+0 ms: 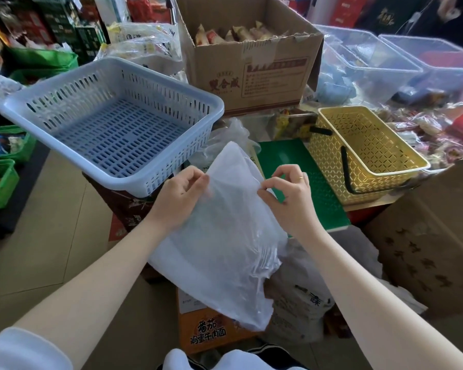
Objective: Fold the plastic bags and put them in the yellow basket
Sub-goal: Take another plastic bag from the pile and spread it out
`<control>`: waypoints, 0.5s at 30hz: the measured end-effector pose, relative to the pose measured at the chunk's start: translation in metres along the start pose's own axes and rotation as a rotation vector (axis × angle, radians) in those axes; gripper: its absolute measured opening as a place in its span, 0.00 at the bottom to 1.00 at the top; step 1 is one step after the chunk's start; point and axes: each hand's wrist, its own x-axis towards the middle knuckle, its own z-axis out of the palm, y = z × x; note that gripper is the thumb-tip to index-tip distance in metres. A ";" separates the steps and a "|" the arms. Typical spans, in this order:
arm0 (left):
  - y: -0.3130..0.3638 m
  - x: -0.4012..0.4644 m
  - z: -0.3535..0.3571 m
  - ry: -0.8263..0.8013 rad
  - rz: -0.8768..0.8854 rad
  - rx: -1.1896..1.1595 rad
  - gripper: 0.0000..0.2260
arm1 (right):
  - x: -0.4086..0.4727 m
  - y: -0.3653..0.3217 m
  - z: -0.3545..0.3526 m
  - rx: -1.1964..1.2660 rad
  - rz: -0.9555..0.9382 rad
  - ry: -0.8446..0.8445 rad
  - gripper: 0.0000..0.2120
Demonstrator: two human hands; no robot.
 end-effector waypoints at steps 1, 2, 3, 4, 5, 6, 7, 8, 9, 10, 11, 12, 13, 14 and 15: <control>0.003 0.005 -0.002 -0.038 0.012 0.004 0.14 | 0.002 -0.002 -0.002 -0.016 -0.043 -0.007 0.04; 0.009 0.010 -0.004 -0.065 0.033 0.001 0.16 | 0.004 -0.005 -0.006 0.020 -0.063 -0.052 0.04; 0.015 0.016 -0.005 -0.084 0.056 -0.004 0.16 | 0.005 -0.009 -0.009 0.083 -0.061 -0.117 0.03; 0.023 0.022 -0.005 -0.093 0.090 -0.005 0.14 | 0.006 -0.012 -0.011 0.140 -0.042 -0.178 0.03; 0.030 0.025 -0.003 -0.088 0.131 0.007 0.12 | 0.006 -0.014 -0.012 0.178 -0.007 -0.221 0.04; 0.036 0.028 -0.001 -0.061 0.170 0.043 0.10 | 0.006 -0.017 -0.012 0.214 0.037 -0.235 0.05; 0.038 0.029 0.001 -0.017 0.197 0.090 0.09 | 0.006 -0.019 -0.011 0.259 0.096 -0.210 0.06; 0.037 0.029 0.004 0.038 0.208 0.132 0.09 | 0.006 -0.020 -0.009 0.309 0.159 -0.160 0.07; 0.033 0.028 0.007 0.090 0.203 0.160 0.09 | 0.005 -0.022 -0.008 0.347 0.221 -0.103 0.07; 0.028 0.026 0.010 0.131 0.190 0.172 0.09 | 0.004 -0.022 -0.007 0.365 0.264 -0.062 0.06; 0.023 0.024 0.012 0.160 0.174 0.178 0.08 | 0.001 -0.022 -0.007 0.368 0.270 -0.062 0.03; 0.019 0.022 0.015 0.176 0.161 0.183 0.08 | -0.001 -0.023 -0.008 0.352 0.242 -0.099 0.03; 0.016 0.021 0.017 0.186 0.152 0.192 0.09 | -0.004 -0.022 -0.008 0.296 0.188 -0.154 0.11; 0.014 0.020 0.019 0.194 0.149 0.200 0.09 | -0.007 -0.021 -0.008 0.191 0.114 -0.211 0.19; 0.014 0.019 0.020 0.202 0.151 0.206 0.09 | -0.009 -0.018 -0.009 0.049 0.011 -0.222 0.22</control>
